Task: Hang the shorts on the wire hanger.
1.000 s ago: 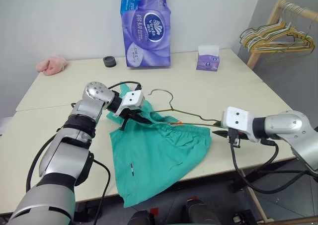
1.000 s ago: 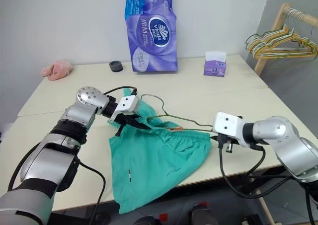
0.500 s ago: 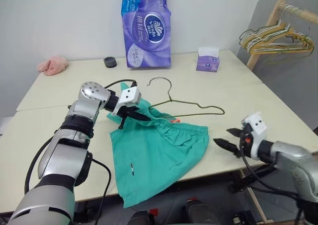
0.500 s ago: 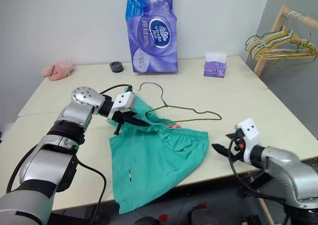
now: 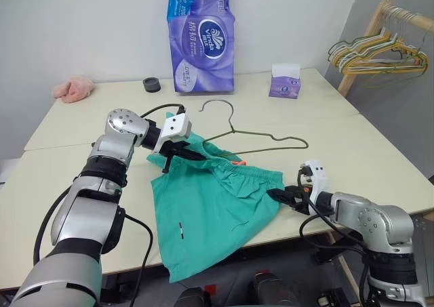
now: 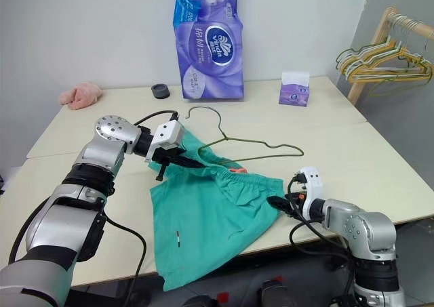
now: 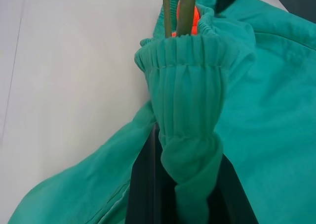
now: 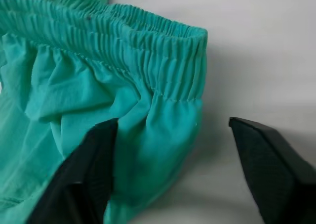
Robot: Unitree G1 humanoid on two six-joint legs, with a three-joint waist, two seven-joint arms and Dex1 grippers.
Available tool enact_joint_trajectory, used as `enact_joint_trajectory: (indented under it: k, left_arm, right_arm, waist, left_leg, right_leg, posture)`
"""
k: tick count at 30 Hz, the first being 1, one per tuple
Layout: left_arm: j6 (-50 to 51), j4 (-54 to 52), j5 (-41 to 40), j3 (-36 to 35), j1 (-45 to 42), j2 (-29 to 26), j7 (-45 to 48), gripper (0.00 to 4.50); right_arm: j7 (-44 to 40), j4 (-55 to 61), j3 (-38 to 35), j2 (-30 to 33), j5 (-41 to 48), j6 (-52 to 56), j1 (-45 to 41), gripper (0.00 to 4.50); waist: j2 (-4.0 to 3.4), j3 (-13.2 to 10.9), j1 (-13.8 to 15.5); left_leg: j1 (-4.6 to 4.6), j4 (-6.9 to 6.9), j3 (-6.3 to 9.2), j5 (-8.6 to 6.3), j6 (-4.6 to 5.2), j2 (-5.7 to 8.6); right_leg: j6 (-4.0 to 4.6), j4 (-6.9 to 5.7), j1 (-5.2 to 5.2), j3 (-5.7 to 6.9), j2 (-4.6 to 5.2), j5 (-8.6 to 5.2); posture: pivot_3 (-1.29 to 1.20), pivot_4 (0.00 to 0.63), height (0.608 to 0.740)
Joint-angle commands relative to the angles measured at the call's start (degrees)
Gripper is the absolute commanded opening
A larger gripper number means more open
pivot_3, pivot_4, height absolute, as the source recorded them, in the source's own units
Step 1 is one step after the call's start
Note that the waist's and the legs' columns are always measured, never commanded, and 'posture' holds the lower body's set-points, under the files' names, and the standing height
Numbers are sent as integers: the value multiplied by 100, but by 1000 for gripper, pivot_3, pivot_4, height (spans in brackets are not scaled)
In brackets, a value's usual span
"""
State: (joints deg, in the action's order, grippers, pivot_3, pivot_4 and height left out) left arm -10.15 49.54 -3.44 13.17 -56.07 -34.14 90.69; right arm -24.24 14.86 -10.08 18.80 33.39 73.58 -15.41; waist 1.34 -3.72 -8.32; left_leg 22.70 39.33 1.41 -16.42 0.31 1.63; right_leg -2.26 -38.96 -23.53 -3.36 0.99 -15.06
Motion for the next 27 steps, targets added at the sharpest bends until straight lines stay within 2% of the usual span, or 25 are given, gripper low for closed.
enact_joint_trajectory:
  k: [1, 3, 6, 8, 16, 20, 27]
  left_arm:
    - [34, -200, -40, -155, -20, -90, -8, 0]
    - [50, -235, -46, -158, 7, -104, -1, 0]
    - [92, -249, -58, -182, 31, -127, -20, 0]
    - [117, -259, -63, -193, 42, -142, -27, 0]
    - [633, -658, -306, -297, 259, -376, 177, 0]
    - [898, -1068, -530, -97, 478, -617, 181, 0]
    - [1264, -1660, -997, 463, 723, -1051, 181, 0]
  right_arm:
    - [83, 57, -237, -132, 240, 126, -198, 2362]
    - [98, 156, -151, -99, 201, 43, -175, 1663]
    - [44, 464, 371, 270, -147, -409, -7, 547]
    - [73, 609, 505, 365, -227, -572, 66, 14]
    - [510, 1424, 883, 1010, -1185, -1562, 812, 14]
    - [510, 1383, 429, 1068, -1075, -1626, 1007, 14]
    - [372, 1253, 128, 1342, -985, -1590, 967, 14]
  waist:
    - [0, 0, -4]
    - [0, 0, -3]
    - [-1, 0, -5]
    - [0, 1, -6]
    - [-1, 1, -21]
    - [0, 1, -20]
    - [-1, 1, -3]
  left_leg:
    - [0, 0, 0, 0, 0, 0]
    - [0, 0, 0, 0, 0, 0]
    - [1, 0, 1, 0, 0, 2]
    - [2, 0, 2, 0, 0, 2]
    - [4, 0, 3, 0, 1, 3]
    - [1, 2, 5, 0, 1, 2]
    - [2, 7, 6, -1, 1, 3]
  right_leg:
    - [0, 0, 0, 0, 0, 0]
    - [0, -1, 0, 0, 0, 0]
    - [0, 0, -1, 1, 3, 0]
    - [0, 0, -1, 3, 3, 0]
    - [-6, 0, -1, 3, 3, -4]
    - [-6, -2, 0, 4, 2, -4]
    - [-6, -1, 3, 4, 2, -4]
  posture:
    - [-175, 22, 740]
    - [-174, 22, 740]
    - [-177, 23, 740]
    - [-178, 23, 740]
    - [-184, 30, 740]
    - [-187, 31, 740]
    - [-193, 30, 740]
